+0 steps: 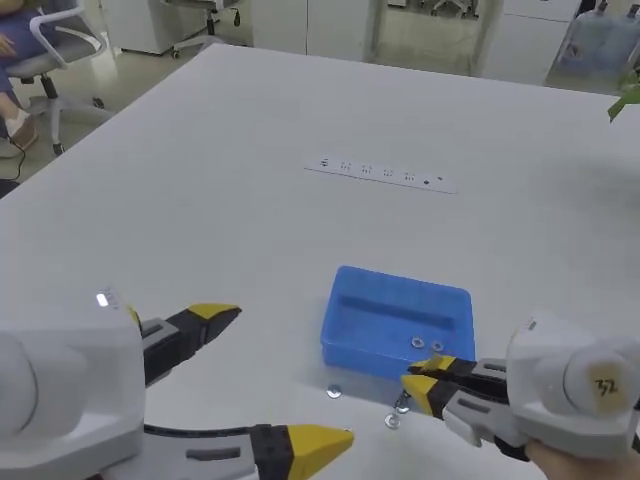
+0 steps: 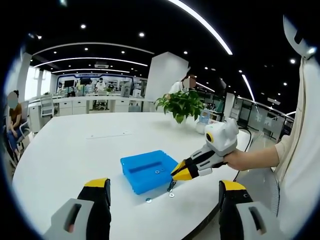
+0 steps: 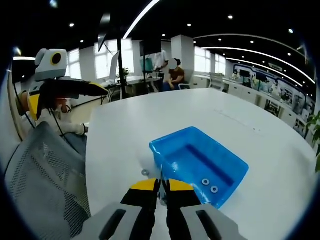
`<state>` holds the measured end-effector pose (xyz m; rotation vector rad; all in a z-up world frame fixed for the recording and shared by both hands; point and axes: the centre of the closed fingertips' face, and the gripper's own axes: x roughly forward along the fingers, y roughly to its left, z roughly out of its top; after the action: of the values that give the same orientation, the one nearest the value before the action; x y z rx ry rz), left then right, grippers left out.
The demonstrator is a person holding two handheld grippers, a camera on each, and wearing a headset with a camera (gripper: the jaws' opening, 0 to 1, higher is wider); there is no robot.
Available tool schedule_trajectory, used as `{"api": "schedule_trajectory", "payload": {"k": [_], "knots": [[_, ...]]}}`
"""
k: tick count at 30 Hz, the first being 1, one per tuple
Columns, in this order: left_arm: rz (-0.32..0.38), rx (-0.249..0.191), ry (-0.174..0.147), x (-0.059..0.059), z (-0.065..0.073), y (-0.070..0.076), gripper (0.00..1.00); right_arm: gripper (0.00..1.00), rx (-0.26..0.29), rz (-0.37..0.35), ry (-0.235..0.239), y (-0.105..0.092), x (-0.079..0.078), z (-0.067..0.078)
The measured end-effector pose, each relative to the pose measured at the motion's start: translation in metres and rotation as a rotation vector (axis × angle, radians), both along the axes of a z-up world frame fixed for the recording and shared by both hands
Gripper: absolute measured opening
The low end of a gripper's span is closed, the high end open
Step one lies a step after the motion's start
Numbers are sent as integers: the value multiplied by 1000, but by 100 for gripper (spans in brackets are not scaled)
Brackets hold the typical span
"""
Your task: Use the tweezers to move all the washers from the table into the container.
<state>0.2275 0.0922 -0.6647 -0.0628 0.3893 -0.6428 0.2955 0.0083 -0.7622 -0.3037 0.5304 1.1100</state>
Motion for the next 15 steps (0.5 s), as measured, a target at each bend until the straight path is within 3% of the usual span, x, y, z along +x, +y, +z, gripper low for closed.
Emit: {"api": "schedule_trajectory", "payload": {"k": [15], "knots": [[3,4,-2,-2,-1,0,91,2,-16,5,23,-9,-5,0]]}}
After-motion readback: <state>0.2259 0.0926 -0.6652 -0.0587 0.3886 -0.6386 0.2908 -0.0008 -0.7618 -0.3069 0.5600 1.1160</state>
